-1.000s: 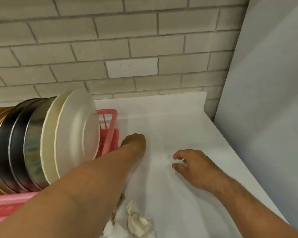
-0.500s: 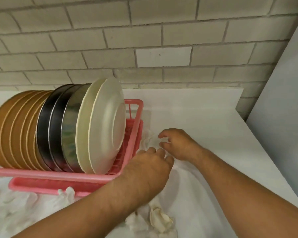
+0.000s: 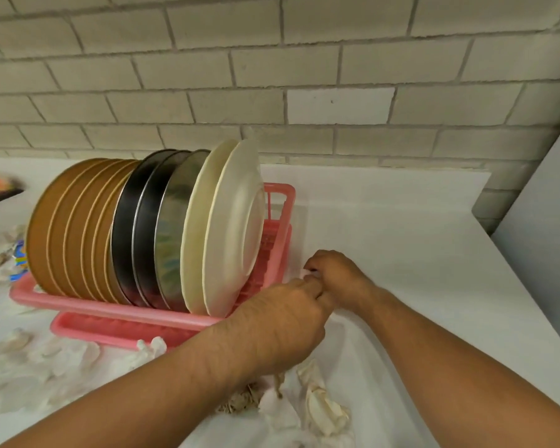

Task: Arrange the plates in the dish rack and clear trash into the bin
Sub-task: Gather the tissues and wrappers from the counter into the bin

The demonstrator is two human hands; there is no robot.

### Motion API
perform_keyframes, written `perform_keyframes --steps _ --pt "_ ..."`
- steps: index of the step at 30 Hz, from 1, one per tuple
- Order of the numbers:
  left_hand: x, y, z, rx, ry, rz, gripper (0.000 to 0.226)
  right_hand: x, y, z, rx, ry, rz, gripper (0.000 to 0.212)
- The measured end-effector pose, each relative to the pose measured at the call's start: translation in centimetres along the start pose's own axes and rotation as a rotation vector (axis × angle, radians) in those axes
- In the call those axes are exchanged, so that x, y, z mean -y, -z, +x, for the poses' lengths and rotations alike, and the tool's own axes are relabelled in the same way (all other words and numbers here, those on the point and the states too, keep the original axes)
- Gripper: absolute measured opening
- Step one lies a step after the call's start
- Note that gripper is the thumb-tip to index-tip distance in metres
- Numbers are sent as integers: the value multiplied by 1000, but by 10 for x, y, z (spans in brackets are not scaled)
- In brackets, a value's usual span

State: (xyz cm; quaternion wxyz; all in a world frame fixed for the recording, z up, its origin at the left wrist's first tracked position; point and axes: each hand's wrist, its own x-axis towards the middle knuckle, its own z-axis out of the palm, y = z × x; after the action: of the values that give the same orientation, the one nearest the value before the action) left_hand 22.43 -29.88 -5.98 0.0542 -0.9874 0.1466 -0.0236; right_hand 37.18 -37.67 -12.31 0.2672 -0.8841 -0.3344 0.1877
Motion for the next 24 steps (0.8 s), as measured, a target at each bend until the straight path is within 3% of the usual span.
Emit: perform_keyframes --steps 4,10,12,16,19,24 --pt "0 9 6 71 94 -137 42 -8 17 -28 -134 2 -45 7" --pt "5 33 3 -8 145 -550 41 -13 30 -78 -248 -58 132 40" --pt "4 39 0 -28 141 -572 39 -4 32 -95 -272 -101 179 42" --pt "4 47 -10 -106 153 -597 31 17 26 -127 -229 -207 217 22" --pt "2 52 -24 -146 114 -614 27 29 8 -149 -253 -230 105 29" --pt "7 53 -54 -121 47 -606 29 47 -15 -176 -219 -262 93 22"
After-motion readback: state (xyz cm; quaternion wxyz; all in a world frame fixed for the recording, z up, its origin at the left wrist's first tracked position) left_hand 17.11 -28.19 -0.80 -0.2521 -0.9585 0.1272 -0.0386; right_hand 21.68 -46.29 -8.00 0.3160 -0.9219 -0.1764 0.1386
